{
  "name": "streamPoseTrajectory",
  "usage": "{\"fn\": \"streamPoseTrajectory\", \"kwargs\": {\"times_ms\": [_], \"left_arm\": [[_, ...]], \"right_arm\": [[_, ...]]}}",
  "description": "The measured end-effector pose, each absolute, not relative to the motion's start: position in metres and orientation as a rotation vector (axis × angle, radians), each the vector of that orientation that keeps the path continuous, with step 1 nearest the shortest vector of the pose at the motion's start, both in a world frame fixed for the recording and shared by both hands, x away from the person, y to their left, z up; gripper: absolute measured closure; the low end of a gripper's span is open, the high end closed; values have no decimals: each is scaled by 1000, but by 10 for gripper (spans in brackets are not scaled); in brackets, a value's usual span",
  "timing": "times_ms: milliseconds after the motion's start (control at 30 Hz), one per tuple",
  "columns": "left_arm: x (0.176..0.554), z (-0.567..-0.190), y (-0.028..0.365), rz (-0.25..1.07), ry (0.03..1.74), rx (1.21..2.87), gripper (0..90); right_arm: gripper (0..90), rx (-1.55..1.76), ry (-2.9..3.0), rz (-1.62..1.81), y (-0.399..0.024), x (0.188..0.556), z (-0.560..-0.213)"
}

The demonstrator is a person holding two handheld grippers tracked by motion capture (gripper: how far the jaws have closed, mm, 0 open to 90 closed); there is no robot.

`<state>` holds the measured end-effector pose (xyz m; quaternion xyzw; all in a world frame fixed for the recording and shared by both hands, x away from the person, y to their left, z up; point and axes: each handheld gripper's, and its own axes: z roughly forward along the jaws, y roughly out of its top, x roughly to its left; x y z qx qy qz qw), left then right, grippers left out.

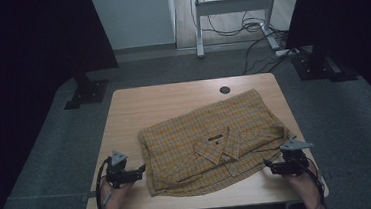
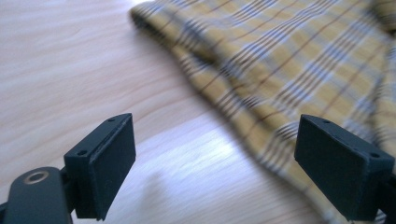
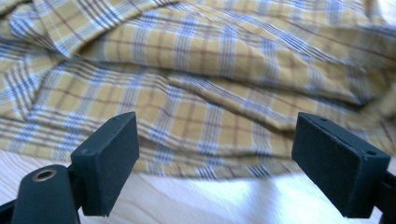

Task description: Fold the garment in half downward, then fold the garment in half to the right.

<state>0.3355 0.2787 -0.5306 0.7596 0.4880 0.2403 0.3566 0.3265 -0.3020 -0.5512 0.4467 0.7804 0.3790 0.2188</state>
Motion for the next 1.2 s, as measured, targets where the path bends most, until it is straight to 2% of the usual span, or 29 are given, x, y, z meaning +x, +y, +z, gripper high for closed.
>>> {"fn": "streamPoseTrajectory", "kwargs": {"times_ms": [333,600,800,1200], "left_arm": [[337,-553,292,652,1345,2019,121],[339,-557,301,643,1360,1974,69],[338,-558,299,615,1321,2016,1],[341,-556,297,614,1294,2030,51]], "right_arm": [[136,1328,2135,996,-326,316,-567],[99,1347,2126,985,-330,315,-573],[5,1378,2127,956,-329,316,-574],[0,1378,2132,952,-329,316,-574]]}}
